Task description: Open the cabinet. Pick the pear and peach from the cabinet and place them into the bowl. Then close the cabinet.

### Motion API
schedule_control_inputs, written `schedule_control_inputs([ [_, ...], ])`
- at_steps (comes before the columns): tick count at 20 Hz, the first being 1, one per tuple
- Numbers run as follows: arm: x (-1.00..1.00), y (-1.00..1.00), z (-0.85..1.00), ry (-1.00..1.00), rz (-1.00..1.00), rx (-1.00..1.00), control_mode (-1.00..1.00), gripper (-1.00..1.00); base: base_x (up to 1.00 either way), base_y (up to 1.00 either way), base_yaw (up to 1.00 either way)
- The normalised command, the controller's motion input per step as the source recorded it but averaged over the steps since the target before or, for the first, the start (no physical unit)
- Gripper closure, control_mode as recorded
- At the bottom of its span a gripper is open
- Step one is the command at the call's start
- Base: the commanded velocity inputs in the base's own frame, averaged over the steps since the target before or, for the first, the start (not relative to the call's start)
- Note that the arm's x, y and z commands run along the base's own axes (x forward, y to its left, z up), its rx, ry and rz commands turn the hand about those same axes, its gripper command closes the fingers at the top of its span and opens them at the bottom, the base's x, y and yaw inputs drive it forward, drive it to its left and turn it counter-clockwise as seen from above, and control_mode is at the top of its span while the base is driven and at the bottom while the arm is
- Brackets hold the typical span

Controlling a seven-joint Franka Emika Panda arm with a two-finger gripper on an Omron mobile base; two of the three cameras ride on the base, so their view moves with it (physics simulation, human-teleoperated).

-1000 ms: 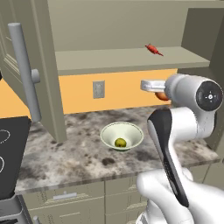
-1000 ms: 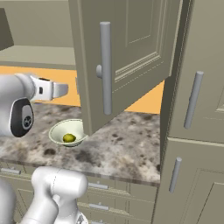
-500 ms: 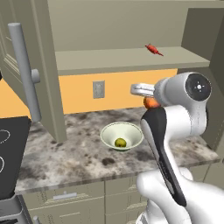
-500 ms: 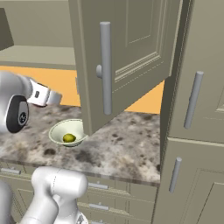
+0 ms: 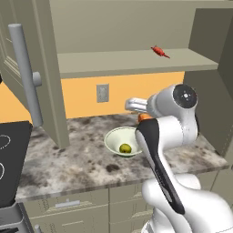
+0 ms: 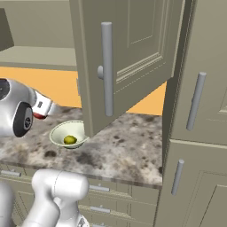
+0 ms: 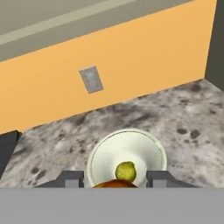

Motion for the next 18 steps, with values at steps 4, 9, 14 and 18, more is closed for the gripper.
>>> schedule_control_inputs([
  [4, 0.68, 0.08, -0.86, 0.00, 0.02, 0.04, -1.00, 1.00, 0.00, 0.00, 0.00],
  [9, 0.99, 0.02, -0.71, 0.00, 0.03, 0.09, -1.00, 1.00, 0.00, 0.00, 0.00],
  [14, 0.85, 0.04, -0.63, 0.07, 0.01, 0.02, -1.00, 1.00, 0.00, 0.00, 0.00],
  [18, 0.06, 0.00, -0.07, 0.01, 0.00, 0.00, -1.00, 1.00, 0.00, 0.00, 0.00],
])
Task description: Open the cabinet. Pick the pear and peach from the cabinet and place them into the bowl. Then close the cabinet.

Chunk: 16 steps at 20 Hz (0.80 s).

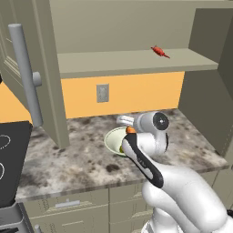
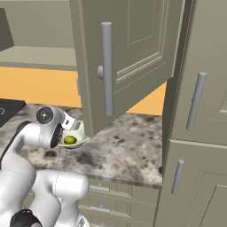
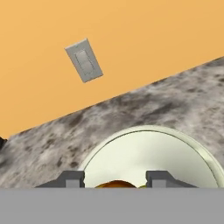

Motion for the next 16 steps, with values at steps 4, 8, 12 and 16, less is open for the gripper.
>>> schedule_control_inputs([
  [4, 0.04, 0.00, -0.15, 0.02, 0.00, 0.00, -1.00, 1.00, 0.00, 0.00, 0.00],
  [8, 0.26, 0.00, -0.18, 0.00, 0.00, 0.00, -1.00, 1.00, 0.00, 0.00, 0.00],
  [12, 0.49, 0.00, -0.12, -0.01, 0.00, 0.00, -1.00, 1.00, 0.00, 0.00, 0.00],
  [16, 0.25, -0.02, -0.16, -0.02, 0.00, 0.00, -1.00, -1.00, 0.00, 0.00, 0.00],
])
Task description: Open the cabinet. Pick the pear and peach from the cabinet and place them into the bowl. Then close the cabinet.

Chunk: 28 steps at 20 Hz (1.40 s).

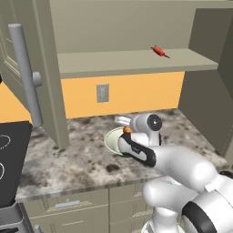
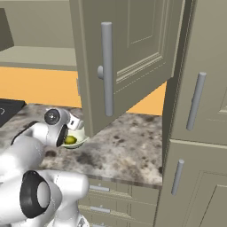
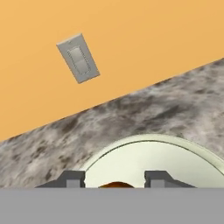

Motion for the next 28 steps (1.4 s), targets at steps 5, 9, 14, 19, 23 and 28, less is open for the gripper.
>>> schedule_control_inputs([
  [5, 0.03, -0.02, -0.14, -0.04, 0.00, 0.00, -1.00, -1.00, 0.00, 0.00, 0.00],
  [9, 0.00, 0.00, 0.01, 0.00, 0.00, 0.00, -1.00, -1.00, 0.00, 0.00, 0.00],
  [14, 0.00, 0.00, 0.46, 0.10, 0.00, 0.00, -1.00, -1.00, 0.00, 0.00, 0.00],
  [19, -0.47, 0.00, 0.79, 0.04, 0.00, 0.00, -1.00, -1.00, 0.00, 0.00, 0.00],
  [23, -0.91, 0.00, 0.42, 0.00, 0.00, -0.02, -1.00, -1.00, 0.00, 0.00, 0.00],
  [28, -0.72, 0.00, 0.55, 0.03, 0.00, 0.00, -1.00, -1.00, 0.00, 0.00, 0.00],
])
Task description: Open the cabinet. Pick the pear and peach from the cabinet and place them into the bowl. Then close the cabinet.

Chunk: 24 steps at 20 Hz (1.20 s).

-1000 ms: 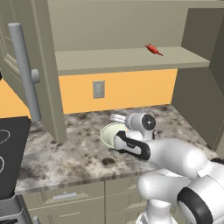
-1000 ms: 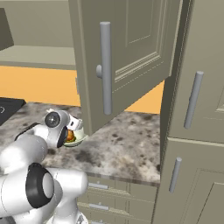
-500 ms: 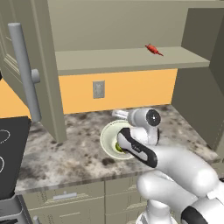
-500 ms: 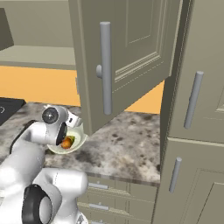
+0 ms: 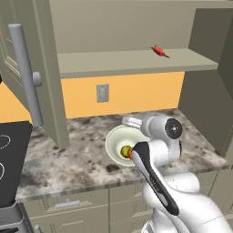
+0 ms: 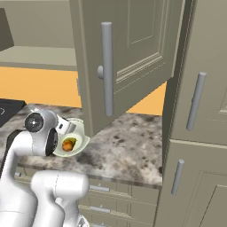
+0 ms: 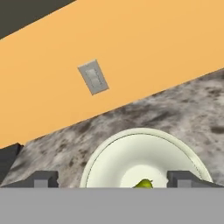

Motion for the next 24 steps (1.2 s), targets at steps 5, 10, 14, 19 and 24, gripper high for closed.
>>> schedule_control_inputs([
  [5, -0.29, 0.00, 0.51, 0.16, 0.00, 0.00, -1.00, -1.00, 0.00, 0.00, 0.00],
  [10, -0.86, 0.00, 0.67, 0.00, 0.00, -0.01, -1.00, -1.00, 0.00, 0.00, 0.00],
  [14, -0.91, 0.00, 0.49, -0.02, 0.00, -0.06, -1.00, -1.00, 0.00, 0.00, 0.00],
  [19, -1.00, 0.00, 0.40, -0.09, 0.07, -0.01, -1.00, -1.00, 0.00, 0.00, 0.00],
  [24, -1.00, 0.10, 0.56, -0.10, 0.16, -0.07, -1.00, -1.00, 0.00, 0.00, 0.00],
])
